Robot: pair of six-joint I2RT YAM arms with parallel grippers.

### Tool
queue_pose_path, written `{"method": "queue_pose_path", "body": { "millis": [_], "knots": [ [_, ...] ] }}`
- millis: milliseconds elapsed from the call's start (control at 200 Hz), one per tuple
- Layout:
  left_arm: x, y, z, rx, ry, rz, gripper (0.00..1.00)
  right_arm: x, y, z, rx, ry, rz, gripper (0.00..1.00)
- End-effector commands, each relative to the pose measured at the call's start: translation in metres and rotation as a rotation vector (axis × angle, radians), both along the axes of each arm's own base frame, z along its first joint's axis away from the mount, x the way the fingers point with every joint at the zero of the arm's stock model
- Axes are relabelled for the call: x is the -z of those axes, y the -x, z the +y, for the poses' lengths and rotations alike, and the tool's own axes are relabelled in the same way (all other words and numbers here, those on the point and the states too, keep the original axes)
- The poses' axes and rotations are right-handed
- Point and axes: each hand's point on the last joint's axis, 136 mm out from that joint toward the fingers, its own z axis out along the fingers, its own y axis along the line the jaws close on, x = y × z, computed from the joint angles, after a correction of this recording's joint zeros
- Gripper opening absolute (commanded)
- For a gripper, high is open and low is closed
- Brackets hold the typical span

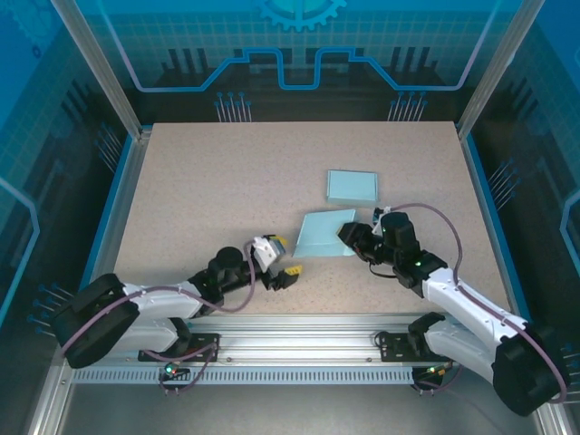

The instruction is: Fold the paper box

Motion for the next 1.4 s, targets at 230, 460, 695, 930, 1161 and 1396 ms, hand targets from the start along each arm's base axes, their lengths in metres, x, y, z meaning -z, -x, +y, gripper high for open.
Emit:
{"method": "queue_pose_path", "body": {
  "millis": [230, 460, 695, 930, 1161, 1396],
  "knots": [
    [-0.021, -0.024, -0.037, -0.105, -0.291, -0.618, 0.85, -0.003, 0.022, -0.009, 0.029, -0.049, 0.082, 0.41],
    [-0.015, -0.047, -0.057, -0.213, -0.389, -0.697, 0.85, -0.002, 0.025, -0.010, 0.035, -0.057, 0.088, 0.42],
    [-0.022, -0.052, -0.060, -0.237, -0.400, -0.717, 0.70, 0.001, 0.026, -0.009, 0.032, -0.061, 0.097, 0.45],
    [-0.033, -0.042, -0.052, -0.208, -0.392, -0.714, 0.48, 0.002, 0.028, -0.017, 0.036, 0.002, 0.095, 0.62],
    [-0.008, -0.016, -0.035, 0.015, -0.528, -0.393, 0.37, -0.024, 0.035, -0.035, 0.017, 0.137, 0.006, 1.00],
    [-0.001, 0.012, 0.005, 0.180, -0.611, 0.040, 0.39, -0.040, 0.046, -0.064, 0.015, 0.330, -0.045, 1.00]
  ]
}}
